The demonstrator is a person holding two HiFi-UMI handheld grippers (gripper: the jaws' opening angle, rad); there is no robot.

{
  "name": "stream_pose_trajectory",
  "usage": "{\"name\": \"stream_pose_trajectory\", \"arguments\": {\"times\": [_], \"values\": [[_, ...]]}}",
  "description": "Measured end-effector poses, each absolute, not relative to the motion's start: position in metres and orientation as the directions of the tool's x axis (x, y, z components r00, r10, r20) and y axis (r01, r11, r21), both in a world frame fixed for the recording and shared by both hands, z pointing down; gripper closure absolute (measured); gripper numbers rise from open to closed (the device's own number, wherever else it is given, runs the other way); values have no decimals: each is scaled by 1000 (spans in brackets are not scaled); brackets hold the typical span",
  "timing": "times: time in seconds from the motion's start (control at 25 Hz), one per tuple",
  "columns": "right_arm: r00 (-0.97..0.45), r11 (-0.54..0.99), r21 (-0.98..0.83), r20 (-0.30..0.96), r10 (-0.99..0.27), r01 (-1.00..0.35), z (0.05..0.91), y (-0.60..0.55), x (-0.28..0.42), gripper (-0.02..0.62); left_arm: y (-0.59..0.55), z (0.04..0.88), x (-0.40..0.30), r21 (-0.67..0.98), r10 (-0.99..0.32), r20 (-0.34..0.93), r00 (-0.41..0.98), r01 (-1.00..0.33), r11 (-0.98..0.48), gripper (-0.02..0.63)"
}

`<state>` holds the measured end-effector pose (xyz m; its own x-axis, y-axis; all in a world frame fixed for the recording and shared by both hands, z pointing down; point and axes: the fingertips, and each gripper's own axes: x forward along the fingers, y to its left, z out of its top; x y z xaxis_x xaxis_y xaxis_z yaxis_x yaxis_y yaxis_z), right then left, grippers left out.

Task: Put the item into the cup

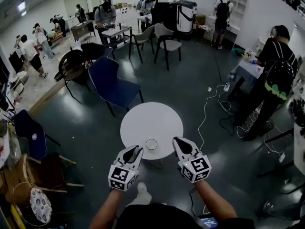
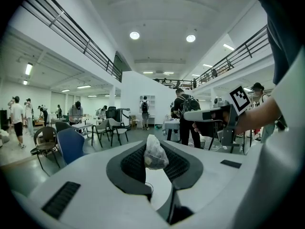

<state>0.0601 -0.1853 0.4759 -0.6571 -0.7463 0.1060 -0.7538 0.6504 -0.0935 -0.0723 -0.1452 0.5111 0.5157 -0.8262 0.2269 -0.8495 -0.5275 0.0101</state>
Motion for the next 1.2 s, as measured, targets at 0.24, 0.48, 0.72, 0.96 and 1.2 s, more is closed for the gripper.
{"name": "stream_pose_trajectory", "arguments": {"times": [0.24,0.48,0.72,0.96,1.2], "values": [[-636,630,-86,128,-761,-772,480,-222,43,578,-184,517,-90,44,-808,227,543,-835,-549,532],[-617,611,-90,145,-773,-787,484,-254,17,578,-214,525,-115,68,-788,241,567,-819,-569,532],[-595,589,-88,169,-786,-803,495,-278,-6,578,-239,539,-139,81,-765,251,594,-800,-594,532],[-571,561,-109,191,-798,-821,507,-299,-25,578,-262,558,-165,115,-751,262,606,-793,-599,532],[-538,525,-118,213,-816,-843,522,-317,-31,578,-279,579,-173,140,-719,284,635,-769,-624,532]]}}
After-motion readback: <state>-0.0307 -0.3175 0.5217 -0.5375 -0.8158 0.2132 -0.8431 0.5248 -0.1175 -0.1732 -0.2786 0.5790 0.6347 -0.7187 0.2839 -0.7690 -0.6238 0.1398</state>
